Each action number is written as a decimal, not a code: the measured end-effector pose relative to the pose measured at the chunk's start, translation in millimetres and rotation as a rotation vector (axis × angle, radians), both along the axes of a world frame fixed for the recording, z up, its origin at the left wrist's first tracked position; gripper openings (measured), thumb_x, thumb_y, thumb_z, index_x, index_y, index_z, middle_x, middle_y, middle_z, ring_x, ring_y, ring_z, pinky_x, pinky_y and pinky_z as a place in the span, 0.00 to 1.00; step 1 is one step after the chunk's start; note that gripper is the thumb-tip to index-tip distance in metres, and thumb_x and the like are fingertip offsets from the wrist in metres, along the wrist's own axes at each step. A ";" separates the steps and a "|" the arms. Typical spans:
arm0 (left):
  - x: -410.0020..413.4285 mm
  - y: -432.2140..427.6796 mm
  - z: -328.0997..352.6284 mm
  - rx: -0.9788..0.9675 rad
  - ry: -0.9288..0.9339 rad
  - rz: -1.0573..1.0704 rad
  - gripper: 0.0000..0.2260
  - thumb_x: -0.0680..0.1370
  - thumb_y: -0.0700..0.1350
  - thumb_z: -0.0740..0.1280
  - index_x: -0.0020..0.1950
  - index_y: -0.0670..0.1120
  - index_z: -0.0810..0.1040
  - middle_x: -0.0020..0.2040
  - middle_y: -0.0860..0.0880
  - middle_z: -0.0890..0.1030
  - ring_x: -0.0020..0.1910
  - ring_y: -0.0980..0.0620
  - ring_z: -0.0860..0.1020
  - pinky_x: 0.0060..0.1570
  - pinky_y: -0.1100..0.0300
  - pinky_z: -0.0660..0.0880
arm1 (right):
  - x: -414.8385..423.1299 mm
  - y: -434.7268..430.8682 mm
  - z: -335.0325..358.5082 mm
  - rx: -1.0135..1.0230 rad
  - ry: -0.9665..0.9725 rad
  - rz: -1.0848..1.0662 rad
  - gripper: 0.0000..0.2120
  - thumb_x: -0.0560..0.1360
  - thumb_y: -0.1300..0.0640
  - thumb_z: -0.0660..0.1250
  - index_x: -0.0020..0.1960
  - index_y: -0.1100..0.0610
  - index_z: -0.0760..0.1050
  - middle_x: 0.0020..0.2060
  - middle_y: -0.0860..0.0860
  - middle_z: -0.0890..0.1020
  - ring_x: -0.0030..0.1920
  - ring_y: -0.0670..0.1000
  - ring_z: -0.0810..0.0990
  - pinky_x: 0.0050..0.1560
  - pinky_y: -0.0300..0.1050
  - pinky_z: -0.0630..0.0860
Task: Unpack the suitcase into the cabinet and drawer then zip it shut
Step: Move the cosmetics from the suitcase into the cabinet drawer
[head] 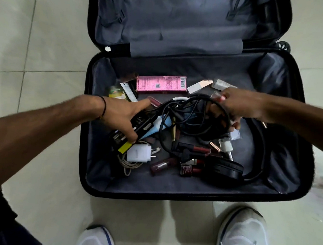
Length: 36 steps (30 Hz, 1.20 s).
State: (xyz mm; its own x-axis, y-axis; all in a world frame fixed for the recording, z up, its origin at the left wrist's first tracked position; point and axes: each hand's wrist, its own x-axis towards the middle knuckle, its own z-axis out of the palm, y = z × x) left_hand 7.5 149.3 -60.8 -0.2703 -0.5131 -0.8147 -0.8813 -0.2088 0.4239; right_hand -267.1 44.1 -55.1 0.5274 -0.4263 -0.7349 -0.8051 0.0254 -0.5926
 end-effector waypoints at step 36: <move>-3.9 17.8 -40.5 -0.686 -0.535 -0.248 0.25 0.70 0.52 0.72 0.62 0.46 0.69 0.59 0.45 0.74 0.57 0.41 0.70 0.45 0.48 0.71 | -6.8 70.3 -8.0 0.298 0.179 0.239 0.10 0.76 0.62 0.65 0.36 0.61 0.78 0.32 0.58 0.85 0.24 0.51 0.78 0.23 0.39 0.72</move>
State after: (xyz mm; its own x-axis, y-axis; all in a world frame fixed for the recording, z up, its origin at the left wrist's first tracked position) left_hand 3.6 167.2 -101.3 -0.1109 -0.9098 -0.4000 -0.9824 0.1611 -0.0941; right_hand -273.8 114.4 -63.1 0.4384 -0.0625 -0.8966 -0.8988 -0.0253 -0.4377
